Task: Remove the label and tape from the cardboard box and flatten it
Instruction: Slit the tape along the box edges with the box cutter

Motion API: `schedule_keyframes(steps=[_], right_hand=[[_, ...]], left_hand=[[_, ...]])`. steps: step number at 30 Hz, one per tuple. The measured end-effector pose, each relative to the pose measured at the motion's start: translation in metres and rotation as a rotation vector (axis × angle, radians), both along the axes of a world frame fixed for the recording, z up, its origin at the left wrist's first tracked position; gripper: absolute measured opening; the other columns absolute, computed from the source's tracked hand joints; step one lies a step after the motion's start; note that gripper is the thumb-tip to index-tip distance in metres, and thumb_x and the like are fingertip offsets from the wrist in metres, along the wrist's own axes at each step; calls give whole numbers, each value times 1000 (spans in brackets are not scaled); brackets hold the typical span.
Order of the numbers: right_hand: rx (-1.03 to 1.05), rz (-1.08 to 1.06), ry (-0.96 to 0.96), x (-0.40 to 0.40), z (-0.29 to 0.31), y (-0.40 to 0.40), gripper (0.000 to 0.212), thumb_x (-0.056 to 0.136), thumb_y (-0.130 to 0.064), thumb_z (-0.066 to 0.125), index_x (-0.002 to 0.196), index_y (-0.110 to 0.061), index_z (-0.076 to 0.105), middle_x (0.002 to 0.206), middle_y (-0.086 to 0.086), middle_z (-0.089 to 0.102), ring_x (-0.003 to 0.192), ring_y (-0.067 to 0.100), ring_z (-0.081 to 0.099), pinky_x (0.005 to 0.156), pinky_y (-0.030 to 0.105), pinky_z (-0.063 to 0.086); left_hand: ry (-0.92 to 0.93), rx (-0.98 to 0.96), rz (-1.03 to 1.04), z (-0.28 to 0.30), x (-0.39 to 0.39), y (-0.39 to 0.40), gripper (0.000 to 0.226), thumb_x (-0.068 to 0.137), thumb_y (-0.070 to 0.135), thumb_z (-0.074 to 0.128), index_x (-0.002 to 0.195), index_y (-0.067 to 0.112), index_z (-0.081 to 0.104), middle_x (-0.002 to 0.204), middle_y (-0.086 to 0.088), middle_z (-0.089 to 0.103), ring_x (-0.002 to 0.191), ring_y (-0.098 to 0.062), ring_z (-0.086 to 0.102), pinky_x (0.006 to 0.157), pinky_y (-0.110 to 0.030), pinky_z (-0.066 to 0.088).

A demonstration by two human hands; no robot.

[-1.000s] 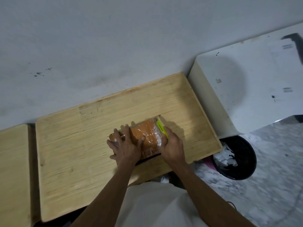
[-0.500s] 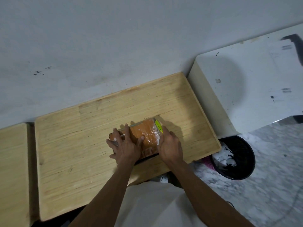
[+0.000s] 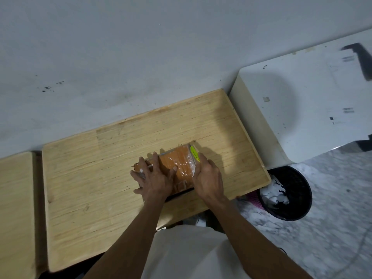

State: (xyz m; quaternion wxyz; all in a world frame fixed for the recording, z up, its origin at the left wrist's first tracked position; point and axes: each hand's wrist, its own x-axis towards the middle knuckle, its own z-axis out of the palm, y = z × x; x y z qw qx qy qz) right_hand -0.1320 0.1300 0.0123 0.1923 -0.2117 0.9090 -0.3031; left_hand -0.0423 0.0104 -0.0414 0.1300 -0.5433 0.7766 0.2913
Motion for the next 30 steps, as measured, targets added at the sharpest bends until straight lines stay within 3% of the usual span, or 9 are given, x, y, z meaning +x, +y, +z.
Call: schedule_keyframes(steps=[18,30], right_hand=[[33,27,-6,-2,0,-1,43,99,-10,46,142,-11,46,96,13,65,84,25,66,72,37,57],[71,39,-5,-5,1,-6,43,99,-11,46,142,-13,45,99,13,65,87,27,67,74,41,59]], left_hand=[[-6,19,-2,2,-1,-1,88,83,79,46,150,52,-6,163,10,-20,147,-45,-19,105,-80,18],[-12,11,0,2,-2,-1,87,84,78,46,149,53,-5,163,9,-19,147,-45,-18,105,-79,19]])
